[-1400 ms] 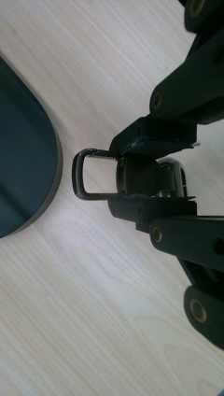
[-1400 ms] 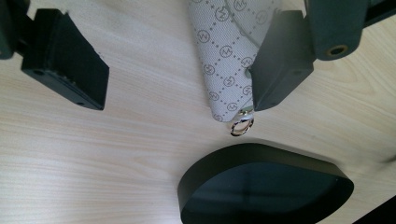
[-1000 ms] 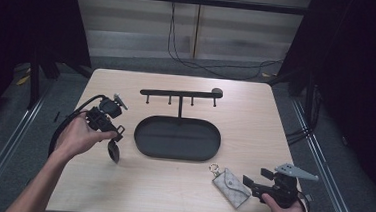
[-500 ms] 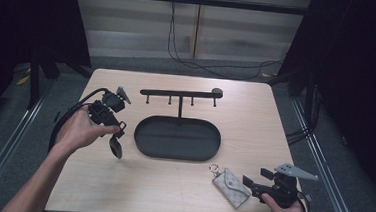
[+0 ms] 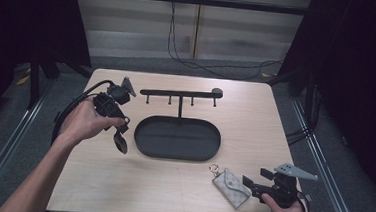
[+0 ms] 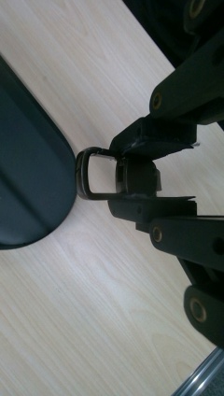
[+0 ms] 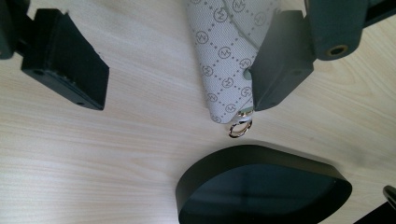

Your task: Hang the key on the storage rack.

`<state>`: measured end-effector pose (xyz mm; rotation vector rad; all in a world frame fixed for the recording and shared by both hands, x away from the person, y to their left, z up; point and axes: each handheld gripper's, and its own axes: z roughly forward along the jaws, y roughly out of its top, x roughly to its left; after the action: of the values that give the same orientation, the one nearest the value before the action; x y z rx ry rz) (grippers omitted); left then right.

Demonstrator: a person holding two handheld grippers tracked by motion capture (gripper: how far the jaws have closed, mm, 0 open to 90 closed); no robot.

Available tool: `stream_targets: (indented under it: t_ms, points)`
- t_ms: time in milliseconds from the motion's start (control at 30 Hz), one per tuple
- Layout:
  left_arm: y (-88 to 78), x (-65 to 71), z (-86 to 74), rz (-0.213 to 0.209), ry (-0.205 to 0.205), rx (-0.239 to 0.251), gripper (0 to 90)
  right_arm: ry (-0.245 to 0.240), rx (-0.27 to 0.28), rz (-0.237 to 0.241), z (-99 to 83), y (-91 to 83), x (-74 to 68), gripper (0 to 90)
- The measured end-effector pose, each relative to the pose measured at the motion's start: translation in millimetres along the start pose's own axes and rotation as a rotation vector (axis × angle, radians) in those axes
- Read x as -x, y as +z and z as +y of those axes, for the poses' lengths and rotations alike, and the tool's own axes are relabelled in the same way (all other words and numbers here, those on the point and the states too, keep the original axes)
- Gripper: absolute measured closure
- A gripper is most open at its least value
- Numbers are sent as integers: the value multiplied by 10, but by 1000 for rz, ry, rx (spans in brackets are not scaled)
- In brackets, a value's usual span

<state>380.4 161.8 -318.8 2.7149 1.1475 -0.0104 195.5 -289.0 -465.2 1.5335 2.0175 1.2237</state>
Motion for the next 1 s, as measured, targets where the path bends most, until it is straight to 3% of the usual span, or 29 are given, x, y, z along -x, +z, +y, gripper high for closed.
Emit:
stream_targets:
  t_ms: [367, 867, 1000]
  points:
    - [-123, 118, 137, 6, 56, -7, 708, -2, -2, 0, -1, 5, 5, 192]
    - [-215, 148, 386, -15, 44, 17, 708, -1, -1, 5, -2, 0, 10, 192]
    - [-172, 138, 494, -6, 37, -8, 708, 0, 0, 5, -1, -4, 3, 192]
